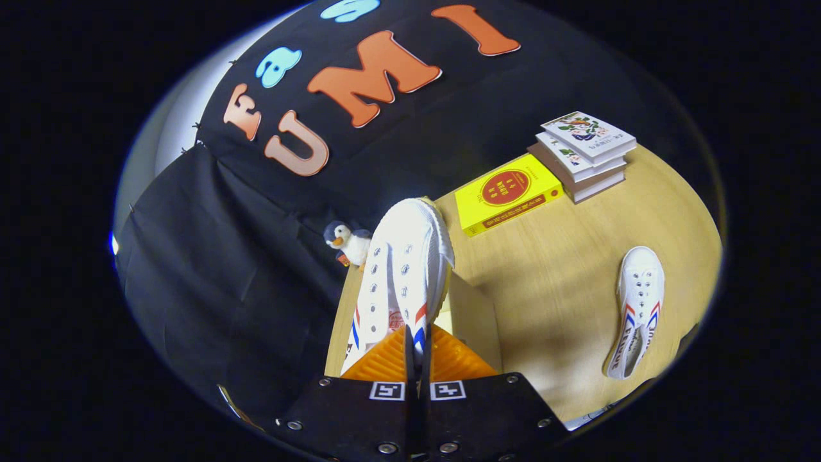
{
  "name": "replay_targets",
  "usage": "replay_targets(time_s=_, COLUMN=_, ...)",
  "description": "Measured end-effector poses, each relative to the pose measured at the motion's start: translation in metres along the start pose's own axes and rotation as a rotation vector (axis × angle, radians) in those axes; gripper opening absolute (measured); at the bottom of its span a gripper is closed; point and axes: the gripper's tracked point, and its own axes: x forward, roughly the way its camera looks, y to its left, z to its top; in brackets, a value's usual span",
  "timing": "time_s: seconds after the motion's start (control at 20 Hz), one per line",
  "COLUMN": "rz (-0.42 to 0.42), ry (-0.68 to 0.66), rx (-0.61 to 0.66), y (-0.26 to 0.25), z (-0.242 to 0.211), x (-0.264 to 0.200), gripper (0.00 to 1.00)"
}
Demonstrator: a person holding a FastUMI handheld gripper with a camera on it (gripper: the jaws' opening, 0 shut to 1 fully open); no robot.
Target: Open the storage box then place both shoes into the box .Put the left shoe in first, then the right shoe, with the right side of both shoes facing outward in a uniform manner.
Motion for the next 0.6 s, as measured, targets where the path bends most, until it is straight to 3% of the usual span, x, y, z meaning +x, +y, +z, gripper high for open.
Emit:
replay_targets(time_s=0.3, rz=0.018, ry=0.116, rx=-0.04, y=0.037, z=-0.063, x=0.049, gripper=0.0)
replay_targets(time_s=0.6, rz=-0.053, ry=0.159, rx=-0.067, y=0.025, z=-0.093, x=0.08, gripper=0.0)
